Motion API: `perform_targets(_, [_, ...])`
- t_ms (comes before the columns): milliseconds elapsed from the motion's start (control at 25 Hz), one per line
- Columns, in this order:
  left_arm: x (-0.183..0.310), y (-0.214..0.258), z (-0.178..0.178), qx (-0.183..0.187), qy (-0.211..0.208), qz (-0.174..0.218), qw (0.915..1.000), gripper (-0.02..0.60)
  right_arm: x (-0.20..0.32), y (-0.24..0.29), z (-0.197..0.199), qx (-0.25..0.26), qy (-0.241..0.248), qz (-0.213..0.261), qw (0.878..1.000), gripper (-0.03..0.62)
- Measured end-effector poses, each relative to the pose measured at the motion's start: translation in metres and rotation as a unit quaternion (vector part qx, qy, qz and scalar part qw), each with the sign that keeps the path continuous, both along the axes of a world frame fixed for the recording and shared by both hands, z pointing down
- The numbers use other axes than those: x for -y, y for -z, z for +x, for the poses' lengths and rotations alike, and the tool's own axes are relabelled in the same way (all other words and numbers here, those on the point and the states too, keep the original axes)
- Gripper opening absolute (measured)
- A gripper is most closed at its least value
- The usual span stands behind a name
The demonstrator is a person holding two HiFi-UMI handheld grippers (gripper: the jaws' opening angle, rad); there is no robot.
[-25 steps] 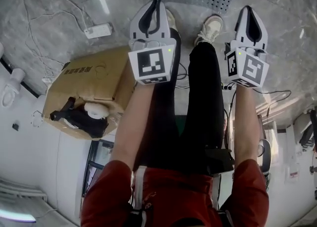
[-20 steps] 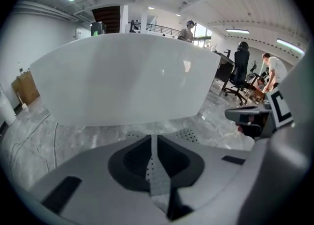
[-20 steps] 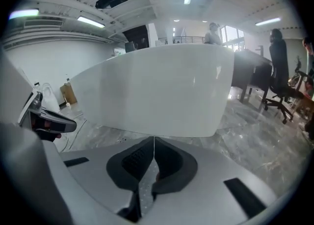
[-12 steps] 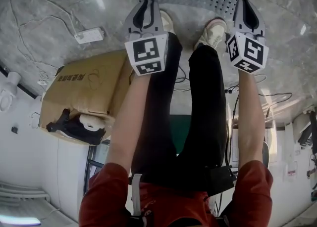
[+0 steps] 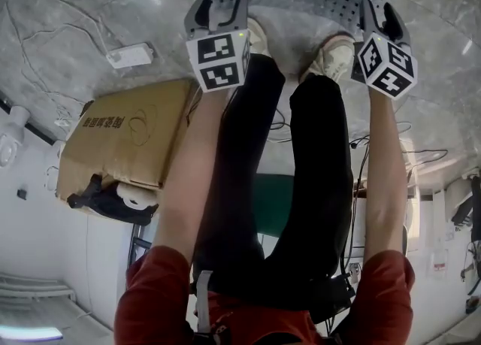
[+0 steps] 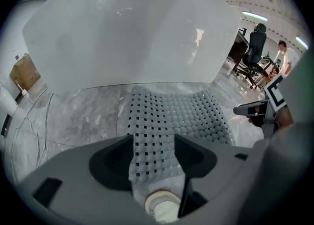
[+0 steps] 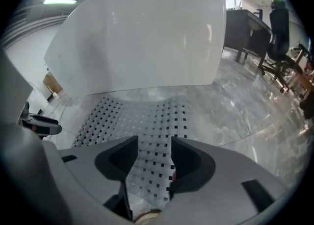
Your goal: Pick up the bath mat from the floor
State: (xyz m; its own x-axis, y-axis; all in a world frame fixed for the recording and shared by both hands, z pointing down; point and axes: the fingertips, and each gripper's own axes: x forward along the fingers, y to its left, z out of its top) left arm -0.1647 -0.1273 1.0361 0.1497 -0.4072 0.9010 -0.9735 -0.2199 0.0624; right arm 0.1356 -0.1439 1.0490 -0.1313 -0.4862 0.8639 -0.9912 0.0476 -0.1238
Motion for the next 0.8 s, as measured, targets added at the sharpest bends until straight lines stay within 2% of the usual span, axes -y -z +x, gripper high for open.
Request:
perform_targets(160, [-0.005,-0.036,-0.009,0.003,-0.010,-0.020,0.9998,0.290,-0.005,-0.036,0.010,-0.012,-0.007,-0.033,0.999,0.262])
perform_targets(280, [-0.001,-0.058,-0.020,0.009,0.001,-0.029,0.9995,0.310,-0.003,-0.058,0.019,-0.026,-0.013,-0.046,0.999,0.293])
perform_targets(440, [0.010,-0.088,-0.025,0.011,-0.018,-0.035,0.9992,0.327,-0.006,-0.082,0.029,-0.027,-0.028,-0.069,0.997,0.326])
perform_targets(600, [0.028,-0.112,-0.034,0.014,-0.012,-0.038,0.9991,0.345,-0.009,-0.103,0.036,-0.024,-0.047,-0.086,0.995,0.345])
perform_targets(800, [0.035,-0.134,-0.038,0.019,-0.010,-0.055,0.9983,0.354,-0.014,-0.121,0.042,-0.031,-0.046,-0.099,0.994,0.348])
